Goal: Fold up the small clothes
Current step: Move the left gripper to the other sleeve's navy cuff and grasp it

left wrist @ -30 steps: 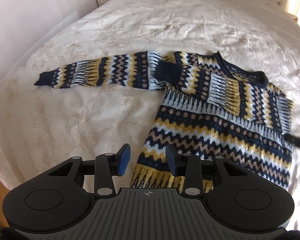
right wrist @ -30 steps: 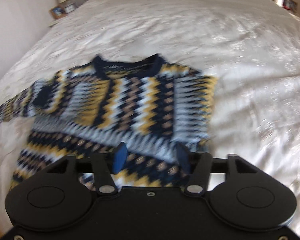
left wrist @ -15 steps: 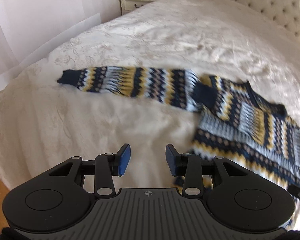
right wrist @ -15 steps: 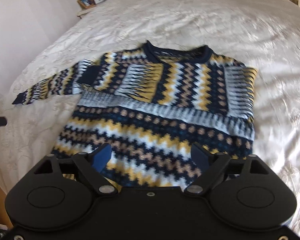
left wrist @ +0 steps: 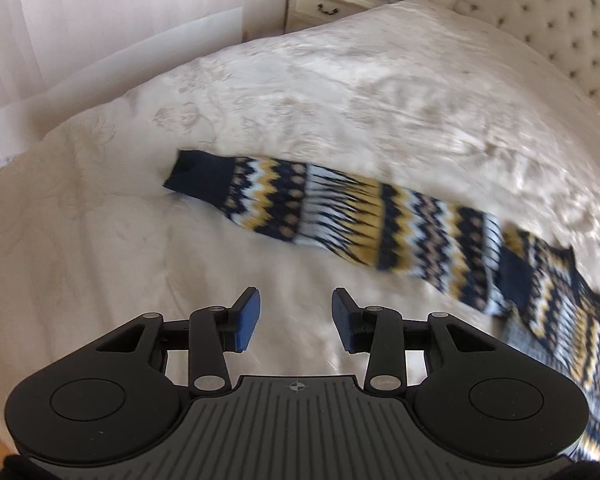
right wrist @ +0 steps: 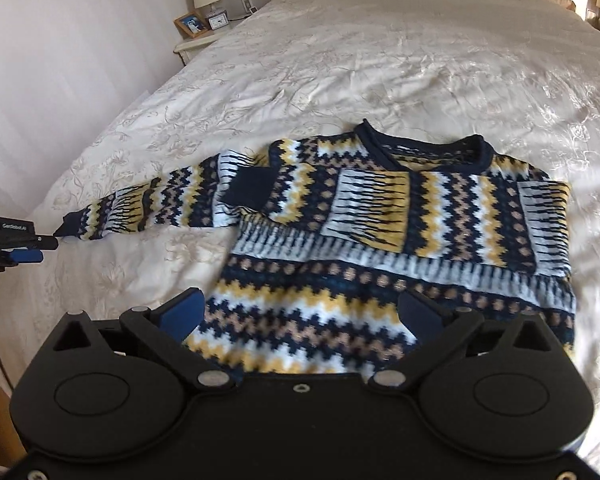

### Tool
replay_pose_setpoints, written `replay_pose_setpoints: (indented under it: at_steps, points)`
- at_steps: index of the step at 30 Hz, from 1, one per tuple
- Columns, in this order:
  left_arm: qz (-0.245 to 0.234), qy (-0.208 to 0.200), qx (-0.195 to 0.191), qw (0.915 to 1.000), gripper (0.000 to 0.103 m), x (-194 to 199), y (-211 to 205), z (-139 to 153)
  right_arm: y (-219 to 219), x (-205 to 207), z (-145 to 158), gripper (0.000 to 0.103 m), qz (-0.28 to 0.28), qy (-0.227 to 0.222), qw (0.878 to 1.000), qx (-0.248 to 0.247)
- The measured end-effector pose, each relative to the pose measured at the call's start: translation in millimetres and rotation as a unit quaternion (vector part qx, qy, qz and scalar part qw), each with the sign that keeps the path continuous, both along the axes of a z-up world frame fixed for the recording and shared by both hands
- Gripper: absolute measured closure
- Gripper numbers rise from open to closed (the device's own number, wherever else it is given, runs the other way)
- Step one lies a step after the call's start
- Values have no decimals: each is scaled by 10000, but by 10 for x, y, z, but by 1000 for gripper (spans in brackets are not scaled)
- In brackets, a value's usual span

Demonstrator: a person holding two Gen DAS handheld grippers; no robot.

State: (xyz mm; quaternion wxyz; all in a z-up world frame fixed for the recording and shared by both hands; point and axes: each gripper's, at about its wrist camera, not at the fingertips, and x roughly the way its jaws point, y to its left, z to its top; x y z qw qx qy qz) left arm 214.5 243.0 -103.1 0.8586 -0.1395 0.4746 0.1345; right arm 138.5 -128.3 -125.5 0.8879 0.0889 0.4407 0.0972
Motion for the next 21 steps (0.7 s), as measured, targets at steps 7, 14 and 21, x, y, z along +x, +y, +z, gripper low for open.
replay_pose_setpoints:
  at_steps: [7, 14, 21]
  points:
    - [74, -86, -21, 9999, 64, 428, 458, -276, 308, 95, -15, 1, -64, 166, 9998, -112]
    - [167, 4, -249, 9996, 64, 851, 703, -614, 509, 232, -46, 1, -147, 324, 9992, -154]
    - [297, 126, -401, 9987, 62, 972, 806, -965, 635, 430, -110, 1, -98, 477, 9986, -203]
